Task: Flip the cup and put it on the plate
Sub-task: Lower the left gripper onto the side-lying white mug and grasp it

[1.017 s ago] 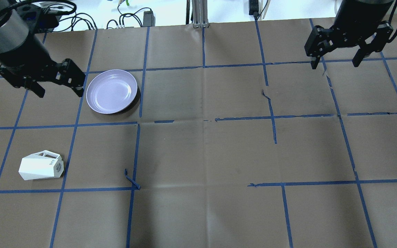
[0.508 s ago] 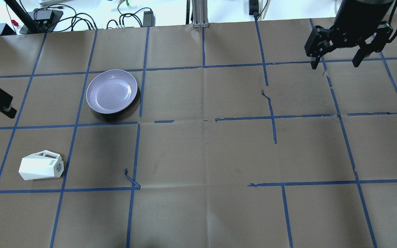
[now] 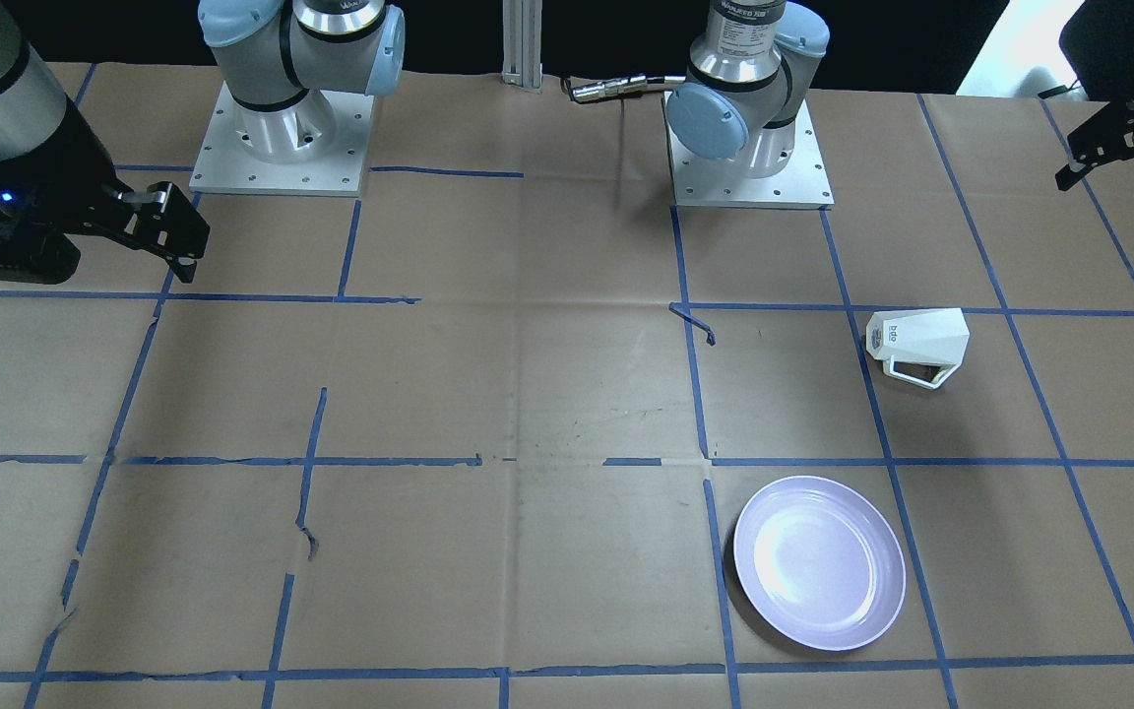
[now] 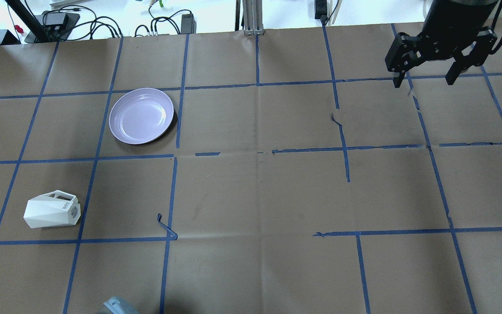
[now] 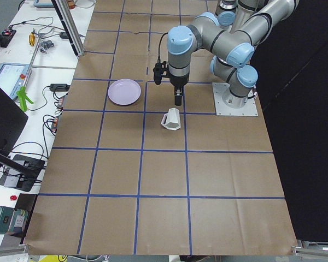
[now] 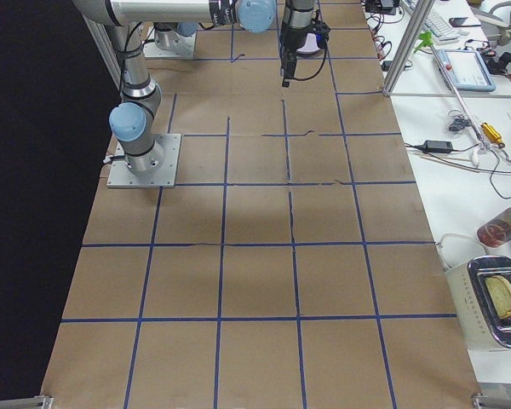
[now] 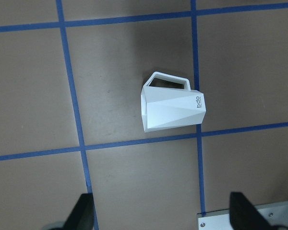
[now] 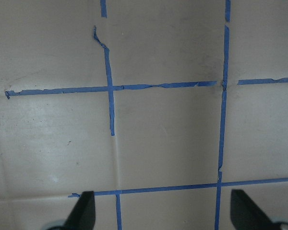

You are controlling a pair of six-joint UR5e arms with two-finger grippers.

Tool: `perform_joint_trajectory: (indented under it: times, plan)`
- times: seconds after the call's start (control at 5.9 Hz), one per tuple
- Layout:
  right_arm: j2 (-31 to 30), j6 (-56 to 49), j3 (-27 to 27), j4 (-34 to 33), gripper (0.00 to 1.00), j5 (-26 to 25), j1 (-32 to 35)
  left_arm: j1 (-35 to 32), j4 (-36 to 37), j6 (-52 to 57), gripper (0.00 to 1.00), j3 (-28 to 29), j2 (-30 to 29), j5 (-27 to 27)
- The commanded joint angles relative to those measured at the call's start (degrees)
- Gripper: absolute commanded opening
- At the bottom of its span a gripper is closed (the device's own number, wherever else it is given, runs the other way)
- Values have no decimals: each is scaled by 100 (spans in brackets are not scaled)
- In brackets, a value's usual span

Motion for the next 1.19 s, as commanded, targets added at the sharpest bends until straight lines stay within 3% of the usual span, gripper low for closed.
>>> perform_joint_trajectory:
  times: [0.0, 0.34, 1.02]
  plan:
    - [0, 0, 0, 1, 100, 0, 0, 171, -7, 910, 99, 99, -728, -607]
    - [0, 0, 9, 1, 100, 0, 0, 715, -68, 1432, 99, 82, -1757, -1584]
    - [0, 0, 0, 1, 100, 0, 0, 1226, -1122, 2750, 99, 82, -3427, -2133]
